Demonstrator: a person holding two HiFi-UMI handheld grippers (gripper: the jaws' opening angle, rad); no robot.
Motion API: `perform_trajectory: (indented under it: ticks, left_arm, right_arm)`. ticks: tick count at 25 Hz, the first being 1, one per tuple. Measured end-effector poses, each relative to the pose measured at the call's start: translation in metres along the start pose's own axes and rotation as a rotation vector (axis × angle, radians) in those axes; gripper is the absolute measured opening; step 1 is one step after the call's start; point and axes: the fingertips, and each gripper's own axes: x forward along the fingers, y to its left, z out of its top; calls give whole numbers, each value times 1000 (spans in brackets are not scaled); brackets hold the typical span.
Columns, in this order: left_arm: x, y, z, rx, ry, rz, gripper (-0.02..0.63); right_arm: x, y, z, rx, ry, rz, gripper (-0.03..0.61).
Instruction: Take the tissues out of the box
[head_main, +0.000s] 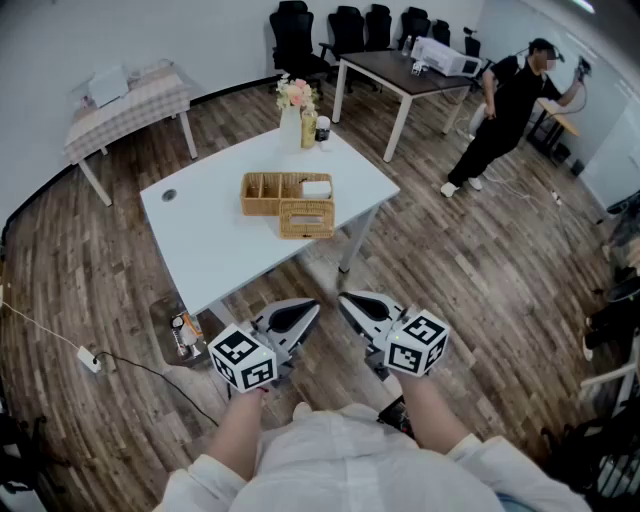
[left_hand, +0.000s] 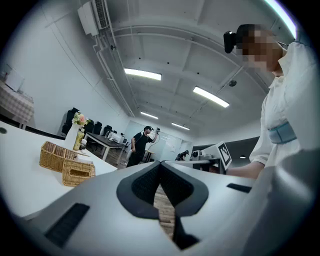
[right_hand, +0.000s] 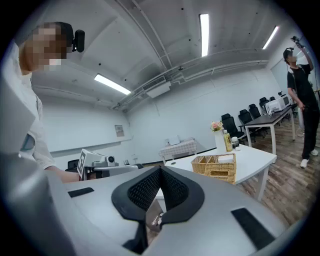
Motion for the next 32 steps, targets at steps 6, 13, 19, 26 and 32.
perform_trajectory:
  ticks: [6,13,19,26,32]
  left_arm:
    - [2,2,0,-6,8,-3,2]
    - [-2,10,3,-16,8,4,2]
    - [-8,21,6,-32,-7,11,2]
    - [-3,44,5,-51,-5,17,2]
    - [14,93,14,-49,15,49,2]
  right_arm:
    - [1,-1,2,7,-4,7,31]
    - [12,0,0,16,13,26,31]
    - [25,2,1,2,29,56,31]
    - [45,-6,0,15,95,171,35]
    - [84,-42,7,-24,134,236,37]
